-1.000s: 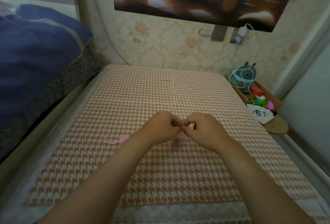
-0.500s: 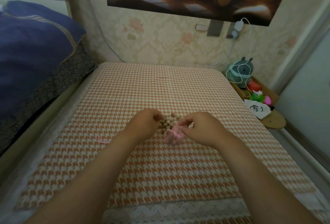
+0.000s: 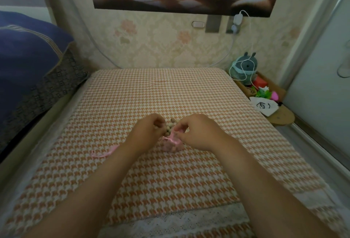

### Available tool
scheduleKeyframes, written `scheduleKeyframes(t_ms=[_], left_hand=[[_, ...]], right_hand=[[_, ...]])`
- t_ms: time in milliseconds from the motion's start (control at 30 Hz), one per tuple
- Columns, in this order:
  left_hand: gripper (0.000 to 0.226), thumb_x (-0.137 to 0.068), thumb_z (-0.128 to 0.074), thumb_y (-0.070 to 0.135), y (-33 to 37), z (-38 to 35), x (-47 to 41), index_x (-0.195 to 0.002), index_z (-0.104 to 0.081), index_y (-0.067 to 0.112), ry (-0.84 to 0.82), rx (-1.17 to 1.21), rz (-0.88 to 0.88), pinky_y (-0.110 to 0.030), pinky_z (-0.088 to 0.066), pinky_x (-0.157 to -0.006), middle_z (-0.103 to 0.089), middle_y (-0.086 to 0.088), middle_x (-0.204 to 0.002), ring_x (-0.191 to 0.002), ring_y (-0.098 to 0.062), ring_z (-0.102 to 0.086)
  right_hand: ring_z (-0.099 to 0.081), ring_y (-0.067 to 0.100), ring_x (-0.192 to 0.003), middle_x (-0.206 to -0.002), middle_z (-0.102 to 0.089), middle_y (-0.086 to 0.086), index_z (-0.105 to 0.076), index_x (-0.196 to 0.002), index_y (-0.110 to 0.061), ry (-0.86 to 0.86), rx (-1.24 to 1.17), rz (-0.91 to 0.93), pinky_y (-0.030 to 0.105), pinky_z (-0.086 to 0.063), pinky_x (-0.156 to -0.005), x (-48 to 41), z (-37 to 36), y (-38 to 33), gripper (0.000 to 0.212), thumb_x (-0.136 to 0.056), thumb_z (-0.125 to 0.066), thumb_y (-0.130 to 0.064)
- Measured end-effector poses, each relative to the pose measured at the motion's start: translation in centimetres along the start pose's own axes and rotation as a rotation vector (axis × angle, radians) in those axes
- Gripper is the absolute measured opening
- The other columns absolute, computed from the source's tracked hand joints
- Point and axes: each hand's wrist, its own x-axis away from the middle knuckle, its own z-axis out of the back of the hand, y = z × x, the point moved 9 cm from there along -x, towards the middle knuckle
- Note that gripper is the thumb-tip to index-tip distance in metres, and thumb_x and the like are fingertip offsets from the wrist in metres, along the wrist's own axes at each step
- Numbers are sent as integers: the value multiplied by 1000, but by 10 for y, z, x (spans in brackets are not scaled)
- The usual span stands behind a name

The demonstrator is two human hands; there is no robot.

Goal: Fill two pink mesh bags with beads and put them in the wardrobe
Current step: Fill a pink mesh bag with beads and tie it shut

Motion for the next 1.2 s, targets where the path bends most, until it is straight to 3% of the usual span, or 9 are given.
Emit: scheduleKeyframes(t_ms=[167,267,333,433,533,700,800,1000,1200], left_hand=[[5,-86,-72,25,50,19,6,-90,-68,25,38,154,-110,-10,-48,-63,-68,12,-83,-72,-2,-63],[5,-87,-70,28,57,3,13,-91,-68,27,-60,66,-140,-19,-50,-72,-67,14,-92,-79,-1,-62],[6,-86,-70,32,56,-3,17,-92,-68,30,-71,17,-147,-24,-51,-75,-63,14,-98,-82,-1,-60],[8,-84,-71,35,55,-3,17,-91,-69,32,-82,-40,-124,-30,-54,-75,-64,12,-97,-78,-1,-62],[10,-80,-70,42,48,-7,16,-89,-72,38,-138,-100,-52,-35,-57,-75,-73,14,-86,-71,1,-65],[20,-81,-64,48,53,-2,19,-90,-75,35,-151,-235,-32,-32,-55,-69,-72,11,-79,-74,-6,-65],[14,-82,-65,31,53,5,17,-83,-78,27,-103,-205,-14,-33,-56,-67,-72,6,-73,-69,-8,-66],[17,-82,-65,15,39,27,17,-84,-79,25,-47,-134,53,-18,-54,-65,-73,11,-77,-69,-2,-65],[17,-85,-65,16,23,52,23,-84,-78,26,-40,-114,70,-26,-57,-66,-70,15,-77,-70,-6,-66]], right_hand=[[-64,11,-96,-106,-71,-13,-72,-108,-34,-28,64,2,32,-52,-78,-2,0,1,22,-89,-62,-38],[-62,15,-77,-85,-68,-7,-67,-88,-32,-34,87,-23,27,-40,-57,-3,-1,6,6,-89,-61,-33],[-62,17,-71,-76,-65,-5,-70,-86,-26,-26,81,-34,27,-37,-54,-3,-1,8,10,-88,-61,-31],[-63,17,-72,-80,-69,-4,-74,-91,-25,-31,64,-52,29,-46,-57,-4,-4,12,15,-86,-62,-34],[-66,17,-84,-93,-72,-7,-75,-99,-30,-44,46,-47,37,-57,-73,-5,-6,13,19,-86,-64,-37],[-63,13,-96,-118,-71,-8,-76,-108,-30,-39,19,2,29,-48,-74,-3,-4,8,24,-90,-61,-27],[-66,9,-97,-110,-74,-11,-76,-111,-32,3,-57,24,37,-56,-87,-3,-2,7,28,-92,-57,-24],[-64,3,-96,-103,-72,-18,-76,-97,-33,163,-147,-30,36,-56,-88,-9,5,19,20,-92,-58,-26],[-65,14,-98,-110,-71,-11,-75,-99,-32,10,78,-90,35,-55,-85,-14,-23,30,20,-93,-60,-21]])
